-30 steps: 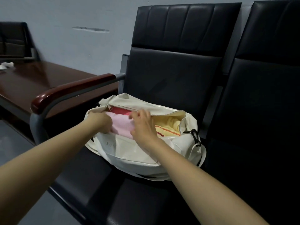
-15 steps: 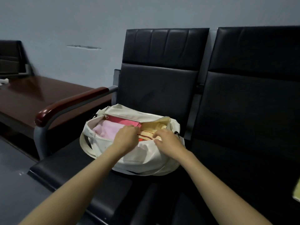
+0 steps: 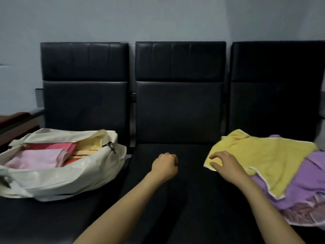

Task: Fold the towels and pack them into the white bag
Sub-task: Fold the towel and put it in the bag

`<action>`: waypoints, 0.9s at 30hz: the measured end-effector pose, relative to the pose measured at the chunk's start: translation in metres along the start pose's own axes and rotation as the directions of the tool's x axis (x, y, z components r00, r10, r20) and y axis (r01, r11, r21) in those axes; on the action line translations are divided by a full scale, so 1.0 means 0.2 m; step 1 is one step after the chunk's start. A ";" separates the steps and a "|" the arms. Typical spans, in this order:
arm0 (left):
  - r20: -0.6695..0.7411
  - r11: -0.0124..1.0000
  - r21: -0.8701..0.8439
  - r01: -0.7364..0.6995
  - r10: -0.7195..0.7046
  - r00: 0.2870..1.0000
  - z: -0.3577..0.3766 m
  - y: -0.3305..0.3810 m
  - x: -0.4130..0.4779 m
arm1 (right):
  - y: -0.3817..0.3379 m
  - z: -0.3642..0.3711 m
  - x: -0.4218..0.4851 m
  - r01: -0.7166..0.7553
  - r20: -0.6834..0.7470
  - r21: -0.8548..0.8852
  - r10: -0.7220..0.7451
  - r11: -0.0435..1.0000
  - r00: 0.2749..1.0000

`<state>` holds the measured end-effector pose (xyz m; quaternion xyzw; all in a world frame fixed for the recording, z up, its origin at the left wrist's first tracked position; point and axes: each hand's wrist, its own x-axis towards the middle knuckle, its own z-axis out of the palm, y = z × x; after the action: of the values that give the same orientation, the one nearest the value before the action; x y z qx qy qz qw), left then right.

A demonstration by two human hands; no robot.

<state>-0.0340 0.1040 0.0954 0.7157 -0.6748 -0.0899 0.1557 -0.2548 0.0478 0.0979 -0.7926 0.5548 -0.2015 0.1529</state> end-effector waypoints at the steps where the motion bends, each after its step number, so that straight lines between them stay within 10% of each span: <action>1: 0.033 1.000 -0.017 -0.024 0.024 0.999 0.06 0.09 0.02 | 0.10 -0.03 -0.02 -0.058 -0.006 -0.023 0.058 0.998 0.998; 8: 0.228 0.990 -0.048 -0.134 0.142 0.963 0.43 0.60 0.18 | 0.61 -0.12 -0.16 -0.314 -0.170 -0.075 0.298 0.946 0.939; 20: 0.085 0.903 -0.250 -0.349 0.379 0.921 0.77 0.91 0.39 | 0.68 -0.16 -0.12 -0.524 -0.389 -0.194 0.426 0.829 0.817; 27: 0.168 0.887 -0.441 -0.136 0.231 0.958 0.86 0.94 0.50 | 0.68 -0.13 -0.10 -0.521 -0.433 -0.137 0.422 0.842 0.796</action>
<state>-0.2604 -0.0196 0.0073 0.5830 -0.7167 -0.2967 0.2416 -0.3848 0.0204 0.0537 -0.5847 0.7756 -0.2374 -0.0146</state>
